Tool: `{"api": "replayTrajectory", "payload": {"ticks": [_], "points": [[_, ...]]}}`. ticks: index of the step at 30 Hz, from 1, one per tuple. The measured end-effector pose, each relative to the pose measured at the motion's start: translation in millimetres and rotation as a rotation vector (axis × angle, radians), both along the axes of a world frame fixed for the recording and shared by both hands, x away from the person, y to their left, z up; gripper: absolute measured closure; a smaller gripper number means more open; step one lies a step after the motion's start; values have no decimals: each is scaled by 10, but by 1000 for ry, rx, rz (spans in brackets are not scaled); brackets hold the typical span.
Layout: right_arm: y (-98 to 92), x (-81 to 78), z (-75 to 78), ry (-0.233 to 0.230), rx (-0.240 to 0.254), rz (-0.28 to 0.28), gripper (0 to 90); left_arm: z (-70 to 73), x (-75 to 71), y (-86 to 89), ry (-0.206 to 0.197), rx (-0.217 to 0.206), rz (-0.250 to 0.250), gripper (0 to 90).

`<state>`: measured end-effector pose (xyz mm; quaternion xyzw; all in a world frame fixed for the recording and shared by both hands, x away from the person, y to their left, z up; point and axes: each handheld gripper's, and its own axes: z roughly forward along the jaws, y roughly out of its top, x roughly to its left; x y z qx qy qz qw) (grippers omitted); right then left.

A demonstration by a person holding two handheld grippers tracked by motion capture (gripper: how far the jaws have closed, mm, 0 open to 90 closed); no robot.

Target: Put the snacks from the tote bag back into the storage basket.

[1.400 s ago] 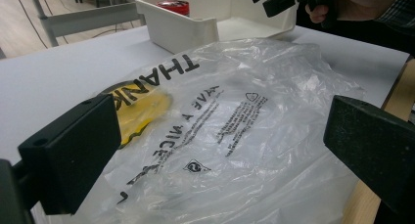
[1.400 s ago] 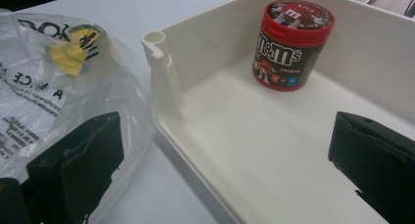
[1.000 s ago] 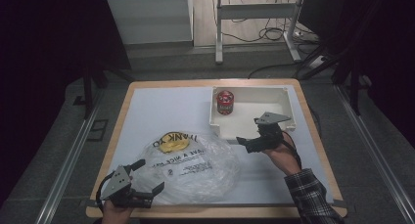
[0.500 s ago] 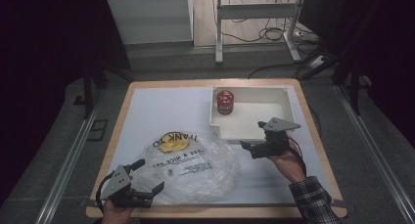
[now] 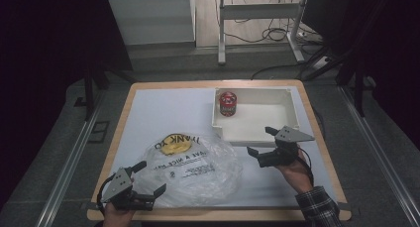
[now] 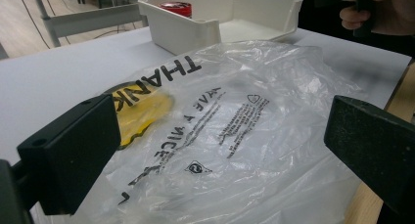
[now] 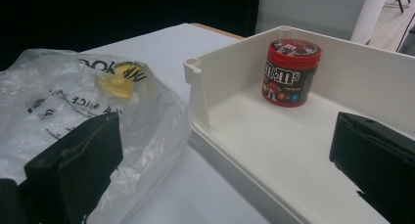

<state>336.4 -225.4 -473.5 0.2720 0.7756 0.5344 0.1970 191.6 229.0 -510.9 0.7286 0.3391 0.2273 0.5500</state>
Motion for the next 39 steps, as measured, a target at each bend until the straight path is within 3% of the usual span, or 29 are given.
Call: {"api": "replayTrajectory", "payload": {"ticks": [7, 21, 39], "points": [[-108, -73, -13, -20, 43, -16, 0, 0, 0, -1, -1, -1, 0, 2], [-301, -246, 25, -51, 73, -79, 0, 0, 3, -6, -2, -1, 0, 2], [-522, -446, 36, -53, 67, -141, 0, 0, 6, -12, -2, 0, -1, 2]]}}
